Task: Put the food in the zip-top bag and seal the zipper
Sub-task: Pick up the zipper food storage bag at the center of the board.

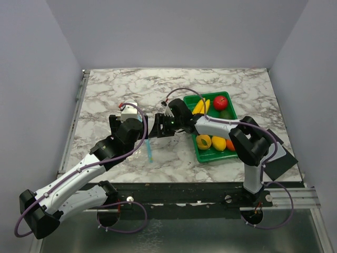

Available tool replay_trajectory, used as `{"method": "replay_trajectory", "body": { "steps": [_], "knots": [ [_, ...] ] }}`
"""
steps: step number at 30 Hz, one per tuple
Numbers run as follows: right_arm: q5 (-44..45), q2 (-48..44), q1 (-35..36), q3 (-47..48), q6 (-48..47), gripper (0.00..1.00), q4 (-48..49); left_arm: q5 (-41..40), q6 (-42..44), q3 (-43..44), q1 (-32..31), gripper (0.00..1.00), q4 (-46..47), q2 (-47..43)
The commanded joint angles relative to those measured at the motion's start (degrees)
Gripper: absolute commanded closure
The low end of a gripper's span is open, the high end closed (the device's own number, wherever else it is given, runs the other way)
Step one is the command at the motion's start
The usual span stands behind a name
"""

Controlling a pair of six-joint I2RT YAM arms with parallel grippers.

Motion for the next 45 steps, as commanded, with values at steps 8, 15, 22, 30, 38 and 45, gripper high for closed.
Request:
{"method": "replay_trajectory", "body": {
  "steps": [8, 15, 22, 30, 38, 45],
  "knots": [
    [-7.8, 7.0, 1.3, -0.6, 4.2, 0.39, 13.0, -1.1, -0.2, -0.3, 0.0, 0.01, -0.8, -0.5],
    [-10.3, 9.3, 1.8, -1.3, 5.7, 0.40, 18.5, -0.9, -0.2, -0.3, 0.0, 0.01, -0.8, -0.3],
    [-12.9, 11.1, 2.0, -2.0, 7.3, 0.45, 23.0, -0.6, -0.2, -0.2, 0.0, 0.01, -0.8, 0.1],
    [-15.3, 11.7, 2.1, -3.4, 8.8, 0.54, 27.2, -0.4, -0.1, -0.2, 0.0, 0.01, -0.8, 0.4],
    [-17.3, 11.5, 2.0, -7.0, 12.5, 0.68, 36.3, -0.1, -0.3, -0.3, 0.1, 0.01, -0.8, 0.4],
    [-18.1, 11.1, 2.2, -9.8, 16.6, 0.91, 45.4, 0.4, -0.4, -0.3, 0.0, 0.01, -0.8, 0.7]
  ]
}}
